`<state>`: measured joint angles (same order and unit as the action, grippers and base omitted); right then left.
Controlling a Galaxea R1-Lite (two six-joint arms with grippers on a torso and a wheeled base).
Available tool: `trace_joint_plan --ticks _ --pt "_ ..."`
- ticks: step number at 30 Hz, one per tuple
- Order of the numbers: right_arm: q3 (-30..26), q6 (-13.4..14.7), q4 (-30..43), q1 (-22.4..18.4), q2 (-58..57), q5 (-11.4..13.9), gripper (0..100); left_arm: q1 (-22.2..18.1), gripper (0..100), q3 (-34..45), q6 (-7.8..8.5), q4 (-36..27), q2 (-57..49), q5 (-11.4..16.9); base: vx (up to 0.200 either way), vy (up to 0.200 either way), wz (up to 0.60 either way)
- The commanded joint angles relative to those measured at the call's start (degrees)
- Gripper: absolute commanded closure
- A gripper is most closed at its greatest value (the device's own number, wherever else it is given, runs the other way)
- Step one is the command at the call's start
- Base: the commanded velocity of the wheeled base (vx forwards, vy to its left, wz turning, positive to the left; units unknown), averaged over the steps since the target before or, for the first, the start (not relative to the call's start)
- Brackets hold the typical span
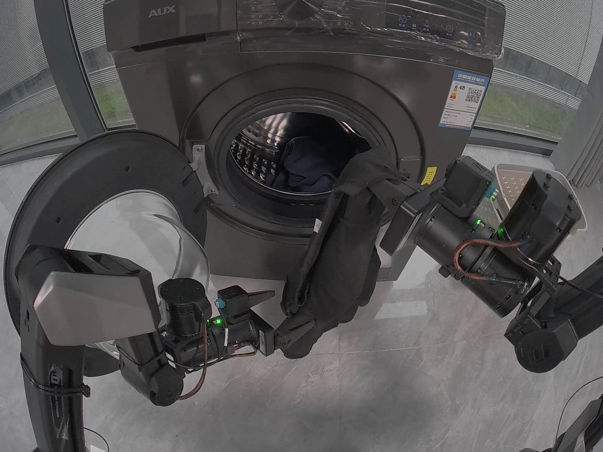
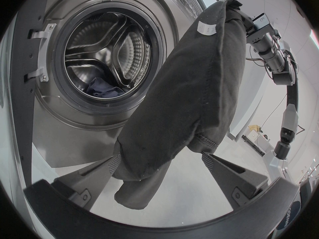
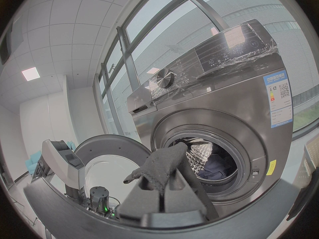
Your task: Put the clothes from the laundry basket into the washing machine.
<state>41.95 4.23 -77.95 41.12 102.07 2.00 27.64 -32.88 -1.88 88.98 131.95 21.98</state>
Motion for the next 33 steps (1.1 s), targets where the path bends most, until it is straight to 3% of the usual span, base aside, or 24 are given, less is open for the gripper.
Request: trace_joint_plan --ticks 1,10,33 --pt "-0.20 -0.01 -0.10 0.89 0.14 0.02 100 -0.39 0 -3.77 -0.06 0.32 3.66 -1.33 0.000 0.000 0.00" --pt "-0.29 0.52 -0.19 2.12 0.14 -1.12 100 -0.74 0 -5.79 0.03 0.32 5.86 -1.85 0.000 0.000 0.00" --pt "-1.87 1.13 -0.54 2.12 -1.52 -0.86 100 -2.85 0 -6.15 0.03 0.41 5.33 -2.82 0.000 0.000 0.00"
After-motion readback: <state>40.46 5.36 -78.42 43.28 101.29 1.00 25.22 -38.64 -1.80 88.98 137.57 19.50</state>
